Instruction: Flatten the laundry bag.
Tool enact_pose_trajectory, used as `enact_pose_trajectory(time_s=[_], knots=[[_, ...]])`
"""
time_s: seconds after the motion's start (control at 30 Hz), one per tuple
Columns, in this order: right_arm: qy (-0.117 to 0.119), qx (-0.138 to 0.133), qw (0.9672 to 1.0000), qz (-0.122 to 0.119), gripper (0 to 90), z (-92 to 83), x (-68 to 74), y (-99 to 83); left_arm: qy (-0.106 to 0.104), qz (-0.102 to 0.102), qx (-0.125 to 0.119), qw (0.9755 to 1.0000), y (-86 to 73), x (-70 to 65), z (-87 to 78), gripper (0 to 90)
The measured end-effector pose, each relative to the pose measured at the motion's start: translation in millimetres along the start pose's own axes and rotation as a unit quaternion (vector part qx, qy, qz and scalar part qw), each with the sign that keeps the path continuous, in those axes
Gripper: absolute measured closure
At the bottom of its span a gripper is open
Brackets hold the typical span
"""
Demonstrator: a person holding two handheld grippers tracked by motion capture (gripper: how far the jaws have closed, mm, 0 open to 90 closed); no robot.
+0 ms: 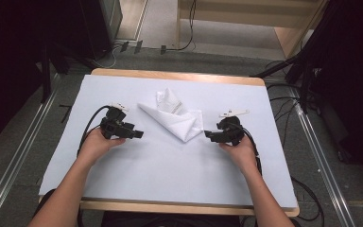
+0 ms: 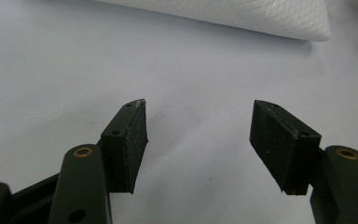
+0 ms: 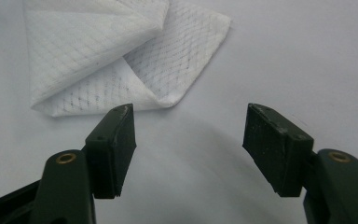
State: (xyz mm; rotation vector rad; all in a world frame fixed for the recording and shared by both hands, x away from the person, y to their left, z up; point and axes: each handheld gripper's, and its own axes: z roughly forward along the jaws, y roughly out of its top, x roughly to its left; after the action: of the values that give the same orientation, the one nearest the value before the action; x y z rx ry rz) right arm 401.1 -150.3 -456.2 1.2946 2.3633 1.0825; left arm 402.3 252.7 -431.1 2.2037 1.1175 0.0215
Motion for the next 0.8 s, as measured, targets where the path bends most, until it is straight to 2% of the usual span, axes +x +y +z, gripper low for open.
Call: enact_pose_trajectory(time_s=[0.17, 0.33, 0.53, 0.63, 0.67, 0.8], knots=[[0.003, 0.001, 1.0000, -0.002, 37.1, 2.5, 1.8, 3.7, 0.000, 0.000, 0.000, 1.0000, -2.8, 0.3, -3.3, 36.6], [0.005, 0.000, 0.9999, -0.016, 38.9, 6.0, 5.8, 8.2, 0.004, 0.000, -0.002, 1.0000, -7.2, 1.0, -6.7, 36.1], [0.011, -0.001, 0.9996, -0.027, 47.8, 9.1, 8.2, 14.4, 0.007, -0.003, -0.006, 1.0000, -11.8, 1.1, -11.0, 36.0], [0.016, -0.002, 0.9997, -0.021, 50.0, 9.7, 7.5, 17.3, 0.008, -0.005, -0.007, 0.9999, -13.5, 1.1, -12.1, 36.0], [0.026, -0.003, 0.9996, -0.006, 55.5, 12.0, 5.3, 22.0, 0.010, -0.006, -0.007, 0.9999, -14.8, 1.3, -13.0, 36.0], [0.021, -0.005, 0.9997, -0.015, 67.7, 17.0, 4.1, 26.8, 0.014, -0.009, -0.006, 0.9998, -18.1, 1.1, -14.9, 36.0]])
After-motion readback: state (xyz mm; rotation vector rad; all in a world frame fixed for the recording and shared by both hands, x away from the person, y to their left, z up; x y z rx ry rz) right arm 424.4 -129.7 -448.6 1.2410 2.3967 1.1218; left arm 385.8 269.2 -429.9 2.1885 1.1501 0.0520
